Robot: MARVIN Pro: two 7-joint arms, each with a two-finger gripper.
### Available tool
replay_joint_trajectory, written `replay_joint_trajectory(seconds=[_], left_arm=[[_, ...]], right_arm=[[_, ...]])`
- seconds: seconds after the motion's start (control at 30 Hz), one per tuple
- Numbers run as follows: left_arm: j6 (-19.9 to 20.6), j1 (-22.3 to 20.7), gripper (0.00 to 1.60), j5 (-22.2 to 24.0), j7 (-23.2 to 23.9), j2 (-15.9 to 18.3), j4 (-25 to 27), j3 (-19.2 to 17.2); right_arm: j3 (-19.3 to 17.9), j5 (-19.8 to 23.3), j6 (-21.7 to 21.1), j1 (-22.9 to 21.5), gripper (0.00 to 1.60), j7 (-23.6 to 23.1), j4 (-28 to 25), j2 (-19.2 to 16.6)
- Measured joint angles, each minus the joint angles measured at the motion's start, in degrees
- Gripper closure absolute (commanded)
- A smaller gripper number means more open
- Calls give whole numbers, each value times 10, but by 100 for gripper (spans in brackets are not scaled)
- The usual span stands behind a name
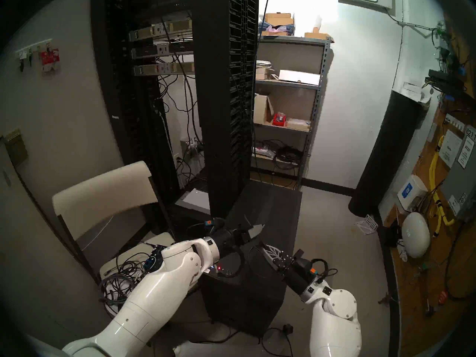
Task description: Insert the cable into the workstation's USB slot
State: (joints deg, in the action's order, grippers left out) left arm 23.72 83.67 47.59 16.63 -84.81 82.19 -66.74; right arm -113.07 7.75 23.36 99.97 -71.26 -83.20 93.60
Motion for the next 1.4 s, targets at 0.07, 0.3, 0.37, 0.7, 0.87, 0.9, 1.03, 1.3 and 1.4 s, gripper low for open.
replay_joint_trajectory(seconds=[0.07, 0.3, 0.37, 0.7, 0.87, 0.9, 1.03, 1.3, 1.4], left_arm=[[-2, -7, 21, 0, -3, -3, -11, 0], [-8, -25, 18, 1, -5, -13, -47, -3], [-11, -35, 11, 2, -5, -17, -65, -6], [-23, -70, 41, -3, -5, -22, -127, -13], [-30, -86, 86, -14, -4, -24, -151, -14], [-31, -91, 112, -16, -2, -25, -156, -15], [-35, -99, 126, -20, 4, -26, -165, -16], [-31, -109, 53, -13, 23, -29, -169, -17], [-23, -111, 0, -10, 28, -29, -168, -16]], right_arm=[[-2, 3, 0, 2, 160, -4, -2, 0], [-6, 10, -5, 11, 160, -19, -9, 0], [-8, 11, -10, 16, 160, -25, -12, -1], [-16, 15, -27, 31, 160, -43, -29, -4], [-20, 15, -37, 38, 160, -51, -36, -7], [-21, 16, -40, 40, 160, -54, -39, -9], [-23, 17, -48, 44, 160, -59, -44, -10], [-27, 21, -58, 47, 160, -65, -48, -10], [-30, 20, -59, 44, 160, -62, -49, -8]])
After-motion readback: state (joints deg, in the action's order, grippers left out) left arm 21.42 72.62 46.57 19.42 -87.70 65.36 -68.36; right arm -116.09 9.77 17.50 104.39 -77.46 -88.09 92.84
